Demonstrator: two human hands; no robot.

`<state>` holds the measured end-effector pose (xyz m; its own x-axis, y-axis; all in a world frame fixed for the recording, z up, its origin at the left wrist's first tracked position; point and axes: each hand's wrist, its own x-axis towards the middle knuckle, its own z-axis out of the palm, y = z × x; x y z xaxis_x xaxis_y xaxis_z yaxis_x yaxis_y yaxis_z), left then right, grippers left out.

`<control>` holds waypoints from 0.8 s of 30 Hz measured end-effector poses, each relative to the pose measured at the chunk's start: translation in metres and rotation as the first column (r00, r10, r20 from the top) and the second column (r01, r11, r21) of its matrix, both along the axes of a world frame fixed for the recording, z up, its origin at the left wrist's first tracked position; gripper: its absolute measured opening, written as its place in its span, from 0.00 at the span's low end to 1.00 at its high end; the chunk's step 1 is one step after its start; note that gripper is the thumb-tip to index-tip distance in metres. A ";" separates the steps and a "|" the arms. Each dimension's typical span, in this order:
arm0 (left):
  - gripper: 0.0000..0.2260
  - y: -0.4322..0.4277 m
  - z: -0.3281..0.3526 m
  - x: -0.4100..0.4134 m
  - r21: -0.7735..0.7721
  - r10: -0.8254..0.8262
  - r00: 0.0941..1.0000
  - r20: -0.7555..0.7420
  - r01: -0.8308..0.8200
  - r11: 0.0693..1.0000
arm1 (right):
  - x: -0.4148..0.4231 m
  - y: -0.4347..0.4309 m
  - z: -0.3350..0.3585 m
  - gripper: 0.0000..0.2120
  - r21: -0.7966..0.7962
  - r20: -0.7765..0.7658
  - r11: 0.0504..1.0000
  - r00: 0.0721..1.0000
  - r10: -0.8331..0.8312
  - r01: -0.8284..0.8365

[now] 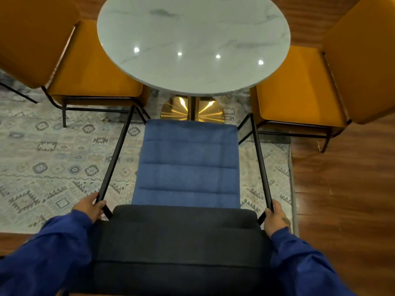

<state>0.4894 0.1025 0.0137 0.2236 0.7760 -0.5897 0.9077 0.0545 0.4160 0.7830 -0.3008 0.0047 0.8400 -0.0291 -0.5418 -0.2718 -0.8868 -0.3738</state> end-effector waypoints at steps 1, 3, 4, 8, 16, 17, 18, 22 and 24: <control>0.17 0.003 0.000 0.004 -0.004 0.014 1.000 0.014 -0.014 1.000 | 0.002 0.002 0.000 0.22 0.008 0.007 1.000 1.000 -0.003 0.003; 0.17 0.010 -0.002 0.009 -0.006 0.036 0.999 0.025 -0.036 0.999 | 0.006 0.006 0.001 0.21 0.034 0.011 0.999 1.000 0.006 -0.006; 0.17 0.014 -0.004 0.011 0.001 0.045 0.999 0.023 -0.045 0.999 | 0.010 0.008 0.001 0.21 0.044 0.015 0.999 1.000 0.010 -0.010; 0.16 0.027 -0.012 0.022 -0.009 0.070 0.997 0.034 -0.070 0.997 | 0.027 0.019 0.000 0.21 0.048 0.032 0.998 0.999 0.034 -0.035; 0.13 0.047 -0.011 0.049 0.011 0.006 0.998 0.060 -0.007 1.000 | 0.066 0.043 -0.003 0.23 0.003 0.020 0.996 0.996 0.091 -0.091; 0.14 0.050 -0.012 0.051 0.009 -0.002 0.998 0.059 0.001 1.000 | 0.070 0.045 -0.003 0.23 0.011 0.019 0.996 0.996 0.092 -0.093; 0.14 0.052 -0.011 0.054 0.005 -0.011 0.998 0.056 0.011 1.000 | 0.073 0.048 -0.003 0.23 0.016 0.017 0.995 0.995 0.098 -0.098; 0.16 0.055 -0.012 0.057 0.007 0.010 0.998 0.068 -0.011 1.000 | 0.081 0.054 0.000 0.22 0.012 0.008 0.989 0.990 0.144 -0.144; 0.16 0.054 -0.011 0.055 0.013 0.004 0.997 0.075 -0.005 1.000 | 0.081 0.054 0.001 0.22 0.023 -0.009 0.987 0.988 0.157 -0.157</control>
